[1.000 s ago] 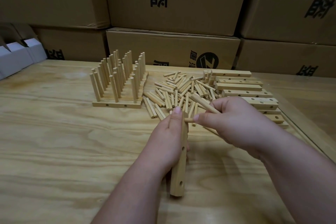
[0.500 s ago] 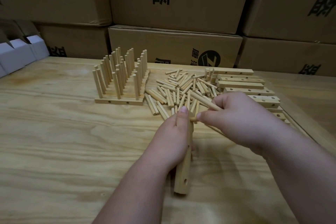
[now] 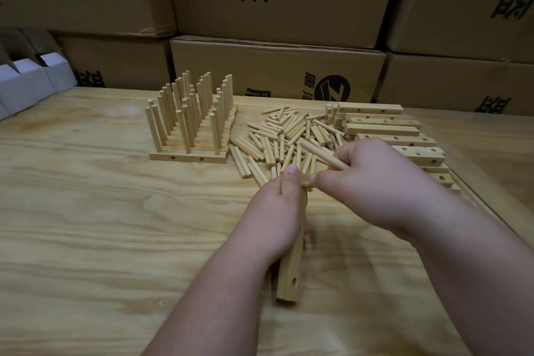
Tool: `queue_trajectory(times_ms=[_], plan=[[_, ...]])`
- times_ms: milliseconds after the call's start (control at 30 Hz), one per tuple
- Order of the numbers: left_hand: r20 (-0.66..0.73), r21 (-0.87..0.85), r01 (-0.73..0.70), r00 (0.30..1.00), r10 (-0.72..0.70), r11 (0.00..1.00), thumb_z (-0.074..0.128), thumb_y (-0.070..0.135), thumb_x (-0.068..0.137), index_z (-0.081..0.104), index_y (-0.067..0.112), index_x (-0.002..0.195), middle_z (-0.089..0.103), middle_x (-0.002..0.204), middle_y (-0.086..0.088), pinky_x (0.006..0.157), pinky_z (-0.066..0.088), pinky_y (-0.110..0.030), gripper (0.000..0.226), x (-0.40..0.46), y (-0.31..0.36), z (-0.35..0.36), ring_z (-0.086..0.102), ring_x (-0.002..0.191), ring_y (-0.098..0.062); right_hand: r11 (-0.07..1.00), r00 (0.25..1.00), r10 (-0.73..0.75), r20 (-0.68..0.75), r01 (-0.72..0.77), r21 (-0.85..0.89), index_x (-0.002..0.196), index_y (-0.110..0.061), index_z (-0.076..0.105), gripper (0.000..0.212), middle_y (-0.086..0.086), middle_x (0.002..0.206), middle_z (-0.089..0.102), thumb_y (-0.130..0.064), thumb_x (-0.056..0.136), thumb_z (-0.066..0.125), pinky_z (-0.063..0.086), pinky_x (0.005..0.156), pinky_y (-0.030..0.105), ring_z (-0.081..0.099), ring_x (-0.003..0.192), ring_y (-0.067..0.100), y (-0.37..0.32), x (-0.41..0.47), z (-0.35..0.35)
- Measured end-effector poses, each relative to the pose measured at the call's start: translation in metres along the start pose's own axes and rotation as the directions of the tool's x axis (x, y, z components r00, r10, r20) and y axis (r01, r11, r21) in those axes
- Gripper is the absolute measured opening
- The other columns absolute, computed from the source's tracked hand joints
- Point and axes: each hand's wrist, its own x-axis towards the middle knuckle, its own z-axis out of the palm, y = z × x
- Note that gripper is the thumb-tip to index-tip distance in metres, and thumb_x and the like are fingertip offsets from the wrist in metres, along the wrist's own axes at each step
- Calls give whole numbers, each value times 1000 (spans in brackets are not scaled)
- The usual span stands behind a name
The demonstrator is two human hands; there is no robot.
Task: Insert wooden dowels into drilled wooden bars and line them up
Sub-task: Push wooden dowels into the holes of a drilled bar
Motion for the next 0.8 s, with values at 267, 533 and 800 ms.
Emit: queue_trajectory(times_ms=[267, 533, 800], plan=[[-3, 12, 16, 1000, -15, 1000, 22, 65, 102, 59, 33, 134, 76, 100, -4, 90, 51, -38, 59, -2, 1, 0, 70, 100, -14, 1000, 998, -9, 62, 9, -1, 69, -16, 67, 29, -2, 54, 51, -41, 81, 75, 40, 46, 29, 48, 51, 16, 0, -1, -6], [-25, 4, 46, 999, -46, 999, 25, 66, 101, 66, 40, 118, 65, 98, 27, 83, 39, -22, 52, -6, 4, -1, 57, 95, 11, 1000, 999, -20, 45, 20, 13, 70, -18, 70, 27, -3, 55, 54, -43, 79, 76, 44, 48, 31, 52, 52, 15, 4, 3, -5], [83, -409, 152, 988, -129, 900, 36, 69, 94, 73, 20, 97, 71, 70, -10, 62, 54, -36, 61, 0, -2, -11, 65, 57, -21, 918, 991, 3, 131, -55, 394, 70, -20, 72, 25, -7, 51, 49, -40, 84, 77, 38, 47, 30, 41, 47, 14, 21, 9, -8]])
